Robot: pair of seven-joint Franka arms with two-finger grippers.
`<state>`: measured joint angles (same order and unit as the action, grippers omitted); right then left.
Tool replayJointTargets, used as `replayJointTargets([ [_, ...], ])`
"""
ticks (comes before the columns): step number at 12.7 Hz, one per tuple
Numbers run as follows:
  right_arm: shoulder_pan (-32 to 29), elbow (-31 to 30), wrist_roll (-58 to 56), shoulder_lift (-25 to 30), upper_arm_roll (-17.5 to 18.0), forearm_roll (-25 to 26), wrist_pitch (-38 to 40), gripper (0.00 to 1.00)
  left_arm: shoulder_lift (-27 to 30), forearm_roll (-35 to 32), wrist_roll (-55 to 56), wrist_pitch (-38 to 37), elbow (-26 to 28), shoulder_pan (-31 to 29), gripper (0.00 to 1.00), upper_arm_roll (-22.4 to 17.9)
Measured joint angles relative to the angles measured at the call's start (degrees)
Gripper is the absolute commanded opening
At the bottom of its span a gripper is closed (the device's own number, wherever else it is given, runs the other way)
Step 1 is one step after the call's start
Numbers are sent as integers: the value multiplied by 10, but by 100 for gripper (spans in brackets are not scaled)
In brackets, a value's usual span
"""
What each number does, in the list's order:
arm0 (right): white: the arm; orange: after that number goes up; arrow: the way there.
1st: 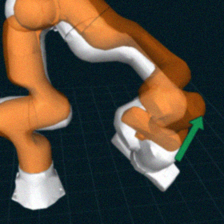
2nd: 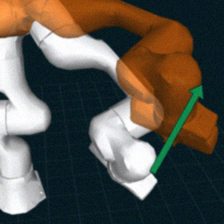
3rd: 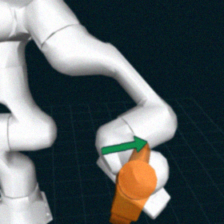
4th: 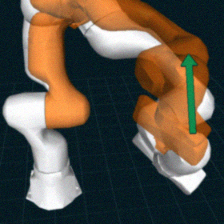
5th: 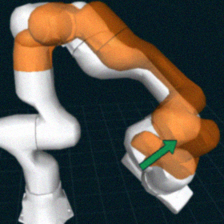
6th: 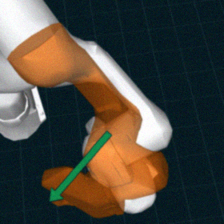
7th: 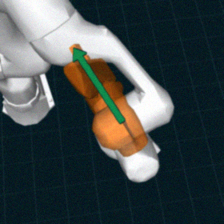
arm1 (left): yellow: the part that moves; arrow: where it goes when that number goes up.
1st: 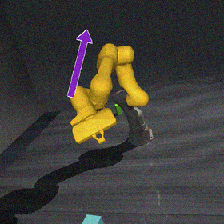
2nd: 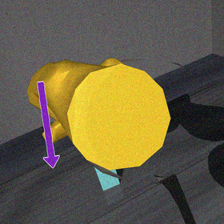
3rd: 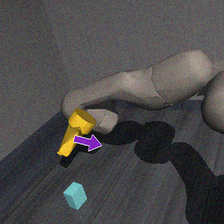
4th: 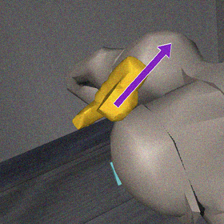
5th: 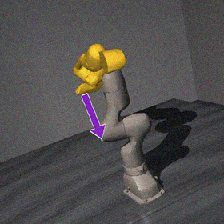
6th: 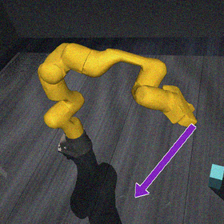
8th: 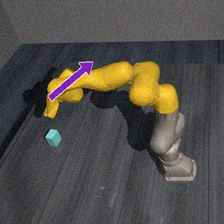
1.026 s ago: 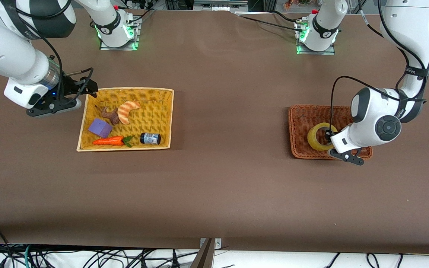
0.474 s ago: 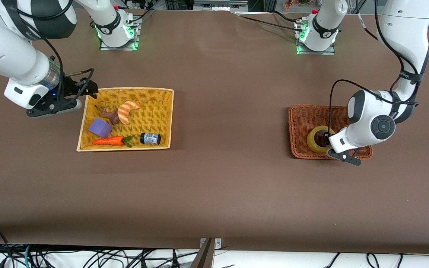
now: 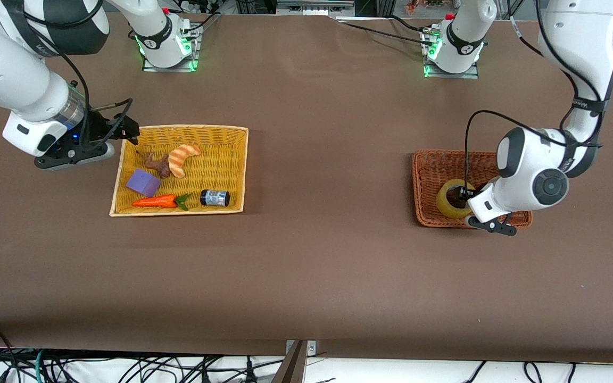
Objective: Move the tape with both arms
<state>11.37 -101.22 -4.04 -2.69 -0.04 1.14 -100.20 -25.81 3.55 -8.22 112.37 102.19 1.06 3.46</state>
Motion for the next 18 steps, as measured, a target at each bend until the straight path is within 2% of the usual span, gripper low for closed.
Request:
replayJointTargets([
  [3, 0, 2, 0, 1, 0, 0, -5, 100, 29, 6, 62, -186, -149, 1, 100, 0],
  [5, 0, 2, 0, 1, 0, 0, -7, 100, 42, 6, 74, -253, -219, 0, 100, -3],
  [7, 0, 2, 0, 1, 0, 0, -7, 100, 60, -1, 78, -289, -261, -1, 100, -7],
  [12, 0, 2, 0, 1, 0, 0, -7, 100, 144, -6, 78, -372, -283, -10, 100, -37],
  [18, 0, 2, 0, 1, 0, 0, -7, 100, 149, -6, 78, -380, -271, -5, 100, -31],
])
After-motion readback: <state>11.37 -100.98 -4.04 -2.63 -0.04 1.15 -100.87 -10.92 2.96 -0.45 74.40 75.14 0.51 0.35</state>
